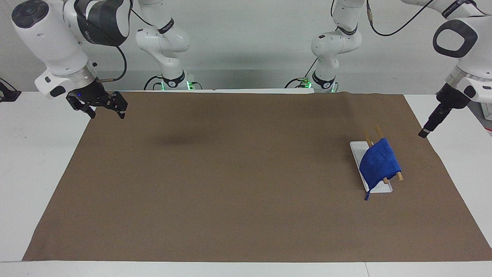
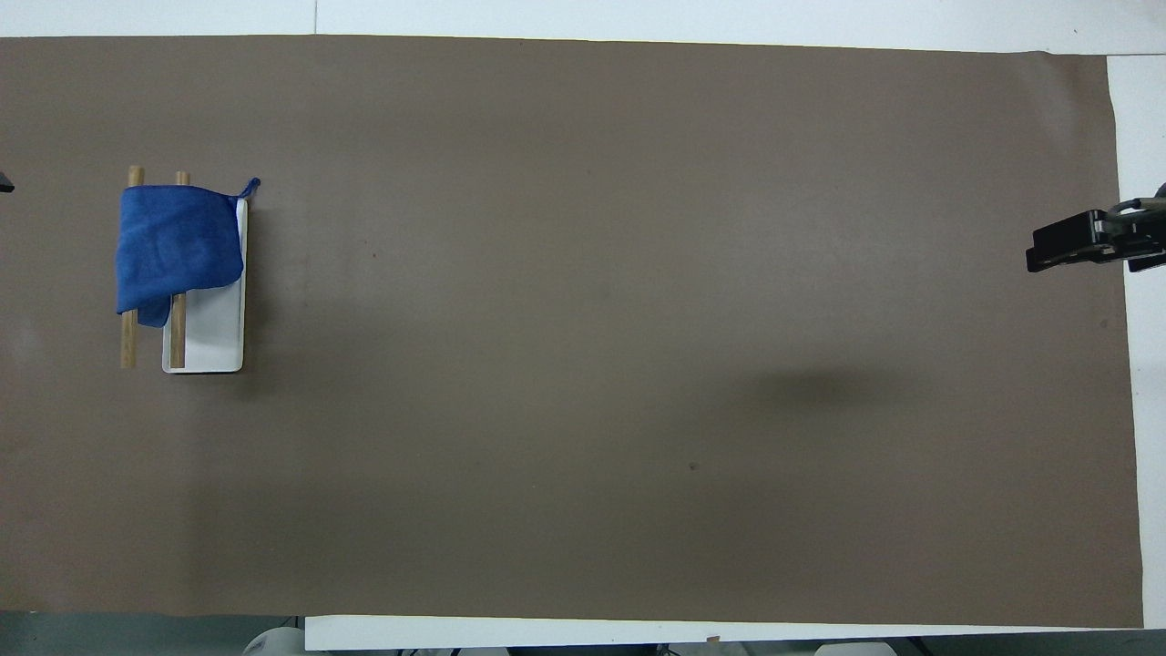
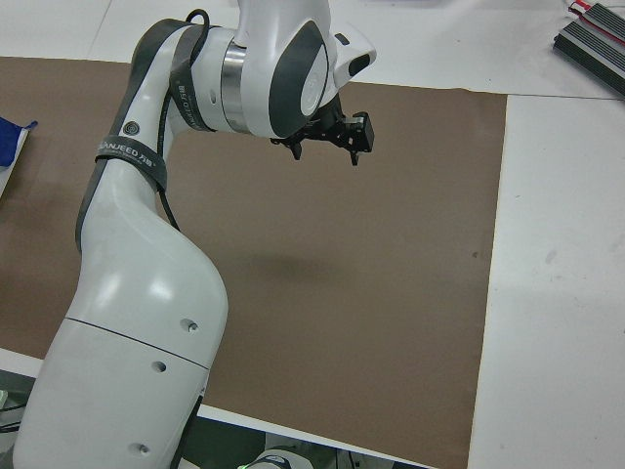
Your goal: Right arm passes towel to left arm to hang
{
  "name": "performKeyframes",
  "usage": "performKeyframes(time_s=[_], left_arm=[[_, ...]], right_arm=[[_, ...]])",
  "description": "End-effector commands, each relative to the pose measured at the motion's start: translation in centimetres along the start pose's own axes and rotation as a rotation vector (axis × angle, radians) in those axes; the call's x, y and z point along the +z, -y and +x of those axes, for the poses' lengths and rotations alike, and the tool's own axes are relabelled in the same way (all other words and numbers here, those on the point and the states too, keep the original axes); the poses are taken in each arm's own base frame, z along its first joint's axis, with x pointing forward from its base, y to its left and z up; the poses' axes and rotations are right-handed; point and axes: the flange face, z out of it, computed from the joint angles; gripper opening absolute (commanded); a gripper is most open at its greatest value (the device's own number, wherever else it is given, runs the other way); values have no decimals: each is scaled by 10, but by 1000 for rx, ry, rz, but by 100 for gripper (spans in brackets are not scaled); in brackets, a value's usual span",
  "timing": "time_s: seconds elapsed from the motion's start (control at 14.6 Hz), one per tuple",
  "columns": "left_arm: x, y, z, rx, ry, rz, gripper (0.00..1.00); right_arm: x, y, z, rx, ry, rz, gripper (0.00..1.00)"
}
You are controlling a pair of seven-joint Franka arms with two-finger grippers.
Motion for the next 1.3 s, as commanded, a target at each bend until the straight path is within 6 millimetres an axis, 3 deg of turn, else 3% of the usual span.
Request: performKeyframes(time_s=[0.0,0.07,0.14,0.34,0.75,1.23], left_arm=[[-20,-46,-37,211,111,108,100],[-29,-63,-59,366,155,156,100],[-36,-66,-69,476,178,194,100],[-49,-75,-92,538,212,201,100],[-29,-73,-97,533,276,149,100],[-36,-76,-90,623,219,127,100]], right_arm=[[-2,0,-2,-15,-1,-8,100],[-2,0,-2,-15,-1,-8,100],[-3,0,-3,-13,-1,-8,100],[-3,-4,-3,-5,-3,1,100],[-2,-1,-5,-12,9,4,100],[-2,0,-5,-14,9,4,100]])
